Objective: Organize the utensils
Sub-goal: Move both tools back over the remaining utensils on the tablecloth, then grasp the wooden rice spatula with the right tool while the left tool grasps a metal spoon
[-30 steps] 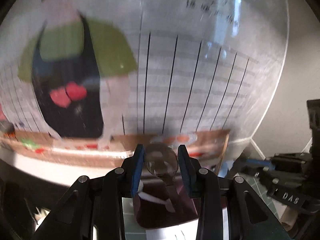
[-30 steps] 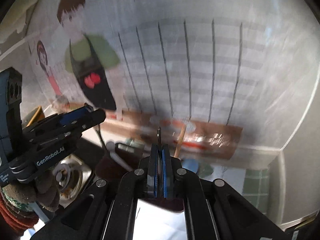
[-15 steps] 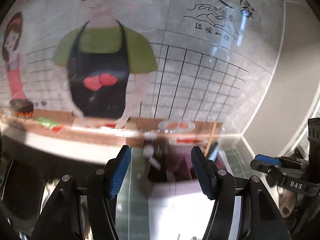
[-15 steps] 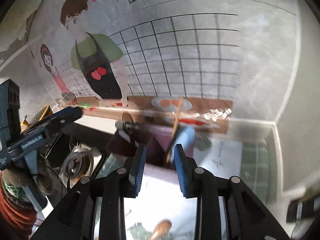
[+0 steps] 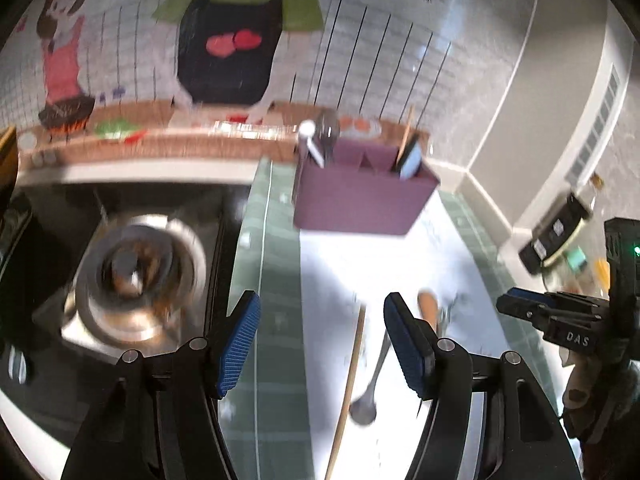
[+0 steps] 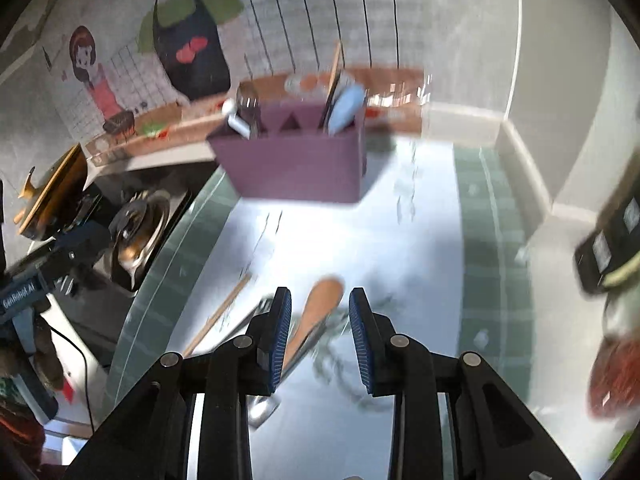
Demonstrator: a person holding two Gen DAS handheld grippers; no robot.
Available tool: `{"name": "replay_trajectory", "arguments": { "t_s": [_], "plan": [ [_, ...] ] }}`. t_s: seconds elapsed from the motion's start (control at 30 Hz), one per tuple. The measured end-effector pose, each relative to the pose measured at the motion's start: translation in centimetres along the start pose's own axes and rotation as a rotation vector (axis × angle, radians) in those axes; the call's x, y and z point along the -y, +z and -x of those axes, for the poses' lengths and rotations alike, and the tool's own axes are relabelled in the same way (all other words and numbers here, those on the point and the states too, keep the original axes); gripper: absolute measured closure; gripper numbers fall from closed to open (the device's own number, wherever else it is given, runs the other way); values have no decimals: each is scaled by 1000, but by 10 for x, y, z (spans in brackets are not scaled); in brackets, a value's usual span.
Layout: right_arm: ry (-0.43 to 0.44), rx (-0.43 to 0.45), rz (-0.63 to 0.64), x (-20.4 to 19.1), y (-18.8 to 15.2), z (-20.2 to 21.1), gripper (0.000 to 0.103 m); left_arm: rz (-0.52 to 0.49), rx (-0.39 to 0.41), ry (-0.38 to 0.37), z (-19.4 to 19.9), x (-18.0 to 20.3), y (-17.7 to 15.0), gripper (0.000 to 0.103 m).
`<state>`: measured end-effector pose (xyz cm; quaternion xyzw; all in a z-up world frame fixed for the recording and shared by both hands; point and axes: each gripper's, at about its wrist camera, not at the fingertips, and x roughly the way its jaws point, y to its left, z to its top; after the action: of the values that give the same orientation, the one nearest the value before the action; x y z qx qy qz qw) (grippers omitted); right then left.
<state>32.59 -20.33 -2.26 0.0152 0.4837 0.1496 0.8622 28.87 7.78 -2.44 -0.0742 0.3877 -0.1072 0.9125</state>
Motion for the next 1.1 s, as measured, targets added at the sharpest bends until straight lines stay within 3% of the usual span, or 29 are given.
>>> {"name": "replay_trajectory", "arguments": {
  "t_s": [0.2,0.33,0.47,0.8,1.1],
  "plan": [
    [29,-70,-67,-6,-38,-26,74,-2,-27,35,13,-11,-43,34],
    [3,-44,-81,-9,-47,-42,74,6,-54,44,16,-18,-59,32],
    [-27,12,-70,-9,-42,-56,74,41,-60,44,25,-30,-71,29],
    [-162,1,-35,-16,-15,-103,74,106,-50,124,46,-52,-85,28],
    [-231,10,48,-28,-5,-116,70,65,-47,144,42,-36,-83,27]
  ]
}}
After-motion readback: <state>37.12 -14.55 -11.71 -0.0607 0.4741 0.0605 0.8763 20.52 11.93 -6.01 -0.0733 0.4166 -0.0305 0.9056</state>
